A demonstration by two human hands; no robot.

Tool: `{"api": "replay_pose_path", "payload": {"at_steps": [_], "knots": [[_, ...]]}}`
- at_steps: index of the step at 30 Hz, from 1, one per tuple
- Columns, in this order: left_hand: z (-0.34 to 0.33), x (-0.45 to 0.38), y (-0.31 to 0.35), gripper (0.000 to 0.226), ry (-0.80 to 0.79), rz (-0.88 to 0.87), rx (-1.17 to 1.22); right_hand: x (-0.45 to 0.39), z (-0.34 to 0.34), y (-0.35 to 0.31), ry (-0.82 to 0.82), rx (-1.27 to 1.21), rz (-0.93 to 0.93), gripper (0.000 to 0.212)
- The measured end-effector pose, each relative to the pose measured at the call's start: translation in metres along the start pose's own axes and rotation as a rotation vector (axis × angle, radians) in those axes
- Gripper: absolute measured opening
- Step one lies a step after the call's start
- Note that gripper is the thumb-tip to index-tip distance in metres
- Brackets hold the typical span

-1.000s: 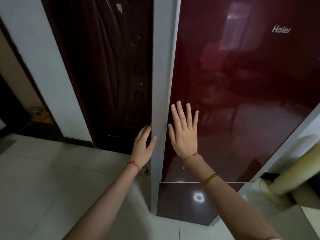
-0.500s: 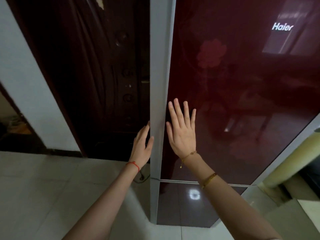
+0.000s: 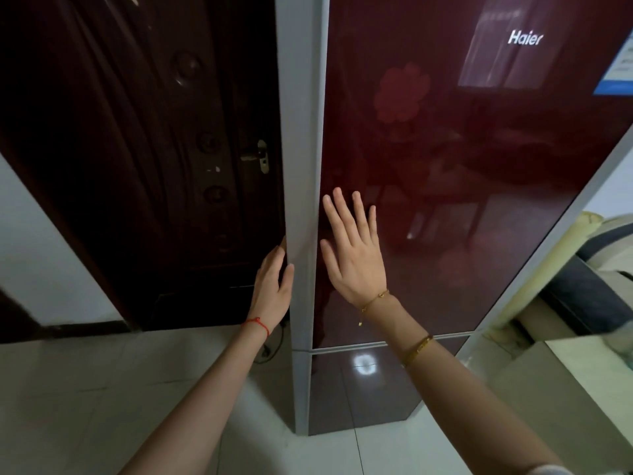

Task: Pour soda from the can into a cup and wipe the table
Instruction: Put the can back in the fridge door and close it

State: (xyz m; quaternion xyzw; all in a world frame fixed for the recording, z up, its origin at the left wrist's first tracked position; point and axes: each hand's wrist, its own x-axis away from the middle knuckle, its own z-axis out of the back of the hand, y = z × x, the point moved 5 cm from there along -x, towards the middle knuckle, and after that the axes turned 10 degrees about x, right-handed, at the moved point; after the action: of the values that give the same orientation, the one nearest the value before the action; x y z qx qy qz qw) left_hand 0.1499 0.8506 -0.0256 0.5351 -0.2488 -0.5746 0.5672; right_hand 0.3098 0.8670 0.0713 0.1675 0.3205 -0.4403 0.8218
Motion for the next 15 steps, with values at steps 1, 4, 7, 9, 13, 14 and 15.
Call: {"api": "replay_pose_path", "payload": {"at_steps": [1,4,7,9,13,14,15], "knots": [[0.001,0.003,0.002,0.051,-0.007,0.008,0.008,0.001,0.003,-0.001,-0.008,-0.009,-0.004,0.062],[0.004,0.014,0.004,0.054,-0.021,0.053,0.016,0.003,0.010,-0.005,-0.020,-0.018,-0.017,0.060],[0.009,0.026,0.007,0.057,-0.037,0.061,-0.012,0.011,0.015,-0.008,-0.019,-0.015,-0.060,0.059],[0.012,0.035,0.009,0.058,-0.052,0.060,-0.037,0.022,0.018,-0.008,-0.027,-0.005,-0.089,0.059],[0.013,0.056,0.010,0.059,-0.118,0.058,-0.095,0.054,0.020,-0.004,-0.095,0.024,-0.132,0.059],[0.012,0.061,0.010,0.059,-0.140,0.048,-0.113,0.063,0.021,-0.003,-0.113,0.027,-0.145,0.059],[0.010,0.067,0.010,0.059,-0.164,0.033,-0.134,0.073,0.022,-0.001,-0.130,0.027,-0.158,0.059]]}}
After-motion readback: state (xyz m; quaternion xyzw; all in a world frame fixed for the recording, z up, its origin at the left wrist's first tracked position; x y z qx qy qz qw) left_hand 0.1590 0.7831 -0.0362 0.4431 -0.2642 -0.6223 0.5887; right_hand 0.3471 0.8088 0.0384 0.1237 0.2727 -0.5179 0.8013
